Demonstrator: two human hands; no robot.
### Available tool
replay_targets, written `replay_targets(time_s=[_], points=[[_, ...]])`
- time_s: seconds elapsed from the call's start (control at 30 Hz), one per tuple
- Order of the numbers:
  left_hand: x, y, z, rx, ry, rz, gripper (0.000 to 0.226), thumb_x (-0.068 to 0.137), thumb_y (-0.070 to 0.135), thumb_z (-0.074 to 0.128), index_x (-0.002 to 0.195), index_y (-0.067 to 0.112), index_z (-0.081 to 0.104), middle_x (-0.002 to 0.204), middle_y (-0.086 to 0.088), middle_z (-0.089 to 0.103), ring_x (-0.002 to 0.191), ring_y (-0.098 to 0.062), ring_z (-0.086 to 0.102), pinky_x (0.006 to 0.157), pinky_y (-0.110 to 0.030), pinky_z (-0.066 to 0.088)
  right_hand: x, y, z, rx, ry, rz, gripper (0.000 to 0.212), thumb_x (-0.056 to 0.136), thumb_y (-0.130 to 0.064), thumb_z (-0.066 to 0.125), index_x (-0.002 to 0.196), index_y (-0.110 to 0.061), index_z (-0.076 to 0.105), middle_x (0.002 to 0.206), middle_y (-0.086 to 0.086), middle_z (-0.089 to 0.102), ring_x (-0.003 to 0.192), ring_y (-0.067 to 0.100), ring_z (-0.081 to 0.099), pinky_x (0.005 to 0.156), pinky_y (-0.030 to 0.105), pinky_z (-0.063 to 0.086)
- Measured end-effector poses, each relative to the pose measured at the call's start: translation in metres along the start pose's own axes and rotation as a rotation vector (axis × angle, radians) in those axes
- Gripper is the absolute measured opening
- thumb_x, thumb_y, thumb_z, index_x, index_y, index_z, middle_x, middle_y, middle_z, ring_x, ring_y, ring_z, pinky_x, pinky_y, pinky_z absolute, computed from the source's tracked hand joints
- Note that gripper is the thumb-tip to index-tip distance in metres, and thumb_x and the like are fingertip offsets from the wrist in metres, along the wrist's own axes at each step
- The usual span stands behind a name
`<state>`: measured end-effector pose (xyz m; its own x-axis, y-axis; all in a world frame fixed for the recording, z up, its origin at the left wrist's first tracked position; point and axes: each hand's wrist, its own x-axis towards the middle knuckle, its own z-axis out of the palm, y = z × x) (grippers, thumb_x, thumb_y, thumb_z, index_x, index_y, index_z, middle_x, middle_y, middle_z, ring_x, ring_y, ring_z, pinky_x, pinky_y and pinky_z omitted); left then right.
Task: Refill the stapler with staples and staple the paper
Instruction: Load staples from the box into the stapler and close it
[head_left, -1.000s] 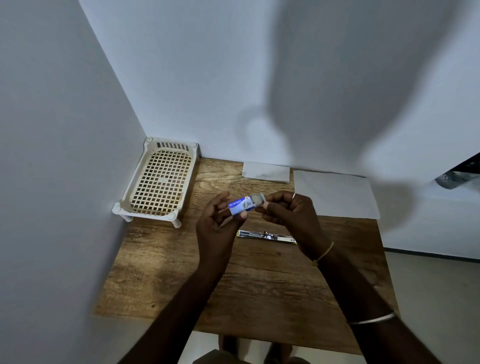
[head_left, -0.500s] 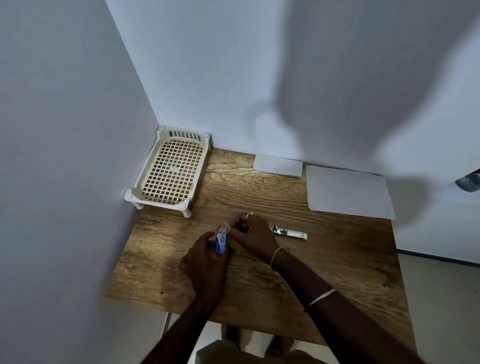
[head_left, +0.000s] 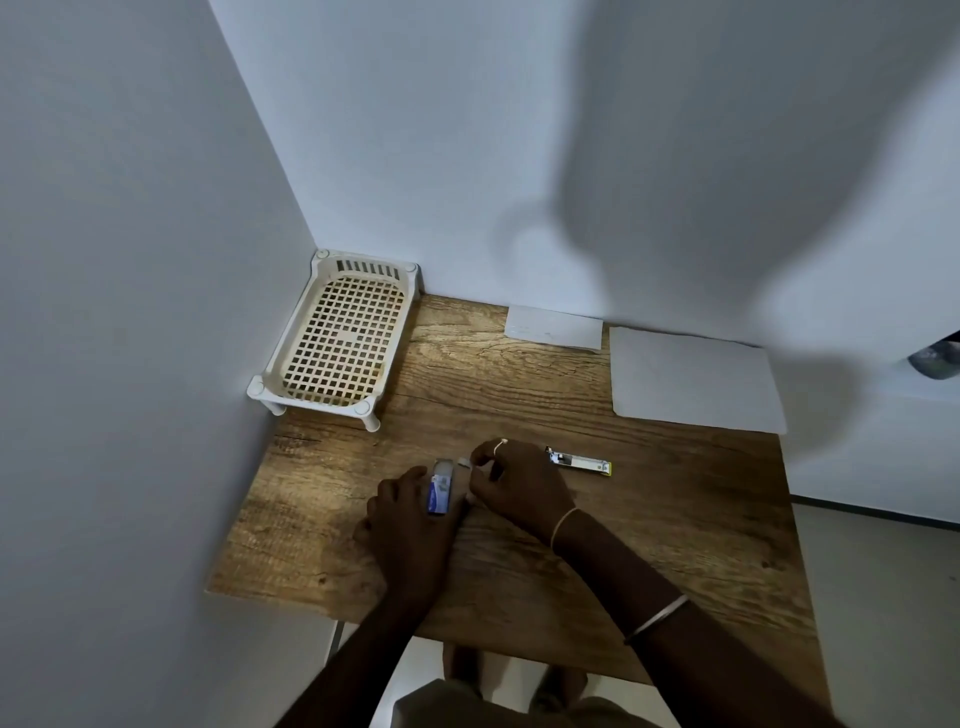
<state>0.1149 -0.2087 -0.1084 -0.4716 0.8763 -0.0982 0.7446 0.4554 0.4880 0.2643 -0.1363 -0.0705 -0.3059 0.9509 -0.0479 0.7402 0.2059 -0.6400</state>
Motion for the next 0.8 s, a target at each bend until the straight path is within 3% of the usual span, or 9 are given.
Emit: replay_targets(time_s=[0.1,0.17,0.33,0.8], points=[[0.002,0.006,0.0,-0.033,0.041,0.034,0.074,0.072,0.067,0.077,0.133,0.03,0.055,0.13,-0.005,0.056,0.115,-0.026,0.054,0.094,-0.049,0.041,0.0,0.012,-0.014,-0.212,0.207,-0.078,0.018,0.081,-0.038,0.066,0.091,-0.027,0.076,0.089,-0.009,0.07,0.082,0.013,0.063,0.074,0.034,0.047],[0.002,0.012,0.0,-0.052,0.074,0.066,0.07,0.073,0.066,0.076,0.131,0.032,0.056,0.128,-0.003,0.054,0.114,-0.024,0.053,0.096,-0.05,0.04,0.002,0.022,-0.02,-0.341,0.247,-0.028,0.018,0.082,-0.041,0.067,0.09,-0.029,0.076,0.096,-0.009,0.07,0.093,0.018,0.061,0.081,0.038,0.041],[0.002,0.027,-0.001,-0.104,0.1,0.111,0.057,0.08,0.054,0.078,0.128,0.029,0.06,0.123,-0.001,0.056,0.112,-0.023,0.054,0.098,-0.053,0.037,0.004,0.036,-0.02,-0.445,0.144,0.106,0.019,0.083,-0.042,0.065,0.094,-0.031,0.076,0.109,-0.008,0.068,0.109,0.023,0.056,0.09,0.044,0.037],[0.002,0.03,-0.005,-0.171,0.055,0.093,0.05,0.083,0.045,0.078,0.128,0.027,0.061,0.124,-0.001,0.058,0.114,-0.022,0.054,0.101,-0.049,0.034,0.01,0.034,-0.023,-0.543,0.053,0.144,0.02,0.088,-0.042,0.062,0.098,-0.031,0.075,0.11,-0.006,0.068,0.111,0.024,0.053,0.088,0.042,0.034]])
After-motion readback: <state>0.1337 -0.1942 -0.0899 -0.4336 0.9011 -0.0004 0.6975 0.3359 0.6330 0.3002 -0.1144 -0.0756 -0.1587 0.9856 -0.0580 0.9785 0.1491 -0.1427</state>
